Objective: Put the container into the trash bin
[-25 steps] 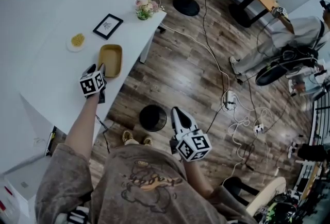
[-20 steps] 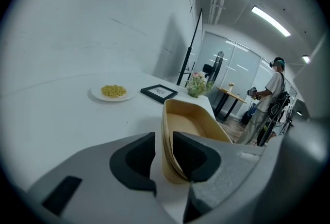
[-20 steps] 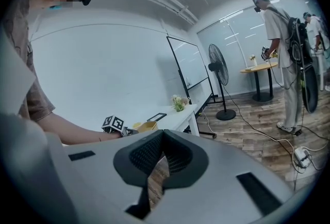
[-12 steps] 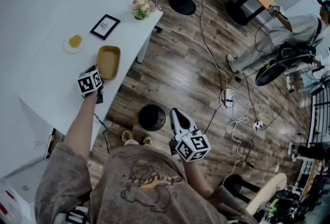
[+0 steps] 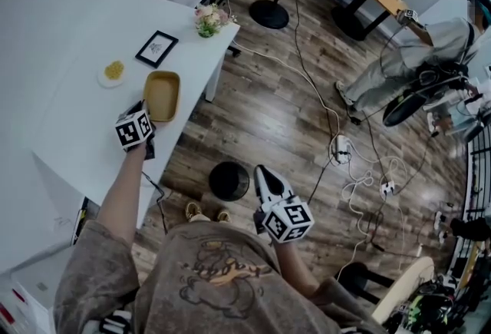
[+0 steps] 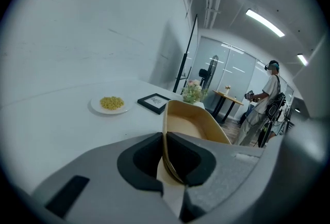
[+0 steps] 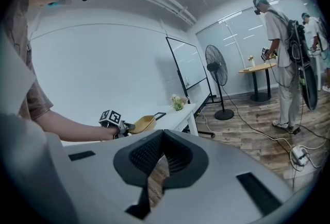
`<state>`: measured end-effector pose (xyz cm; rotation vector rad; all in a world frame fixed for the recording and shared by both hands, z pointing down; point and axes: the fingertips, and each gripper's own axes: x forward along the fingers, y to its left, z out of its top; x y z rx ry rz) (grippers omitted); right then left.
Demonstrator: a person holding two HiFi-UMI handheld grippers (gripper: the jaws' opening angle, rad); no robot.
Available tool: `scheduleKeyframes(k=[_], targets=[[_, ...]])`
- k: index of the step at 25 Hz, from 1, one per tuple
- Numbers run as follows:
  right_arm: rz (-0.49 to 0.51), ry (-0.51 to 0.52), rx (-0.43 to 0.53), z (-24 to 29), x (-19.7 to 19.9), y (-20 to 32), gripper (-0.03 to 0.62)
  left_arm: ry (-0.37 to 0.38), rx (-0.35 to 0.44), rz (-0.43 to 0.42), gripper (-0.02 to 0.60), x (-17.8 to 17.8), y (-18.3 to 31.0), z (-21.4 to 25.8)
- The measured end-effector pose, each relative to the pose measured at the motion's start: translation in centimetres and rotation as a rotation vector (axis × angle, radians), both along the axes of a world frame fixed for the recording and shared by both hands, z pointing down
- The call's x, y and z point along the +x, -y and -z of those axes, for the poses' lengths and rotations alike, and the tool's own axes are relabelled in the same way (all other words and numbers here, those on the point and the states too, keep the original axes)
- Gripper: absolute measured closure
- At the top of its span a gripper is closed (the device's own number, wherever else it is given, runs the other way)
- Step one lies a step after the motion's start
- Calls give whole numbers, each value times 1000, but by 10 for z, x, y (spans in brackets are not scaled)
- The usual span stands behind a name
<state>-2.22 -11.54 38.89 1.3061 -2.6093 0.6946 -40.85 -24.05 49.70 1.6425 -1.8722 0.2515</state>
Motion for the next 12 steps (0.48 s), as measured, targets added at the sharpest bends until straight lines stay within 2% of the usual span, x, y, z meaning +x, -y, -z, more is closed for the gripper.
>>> scheduleKeyframes(k=[5, 12], targets=[[-32, -3, 9, 1, 14, -7, 594, -4, 60, -61, 557, 30, 0, 26], [-104, -3, 8, -2, 44, -18, 592, -30, 141, -220, 557, 103, -2, 60]])
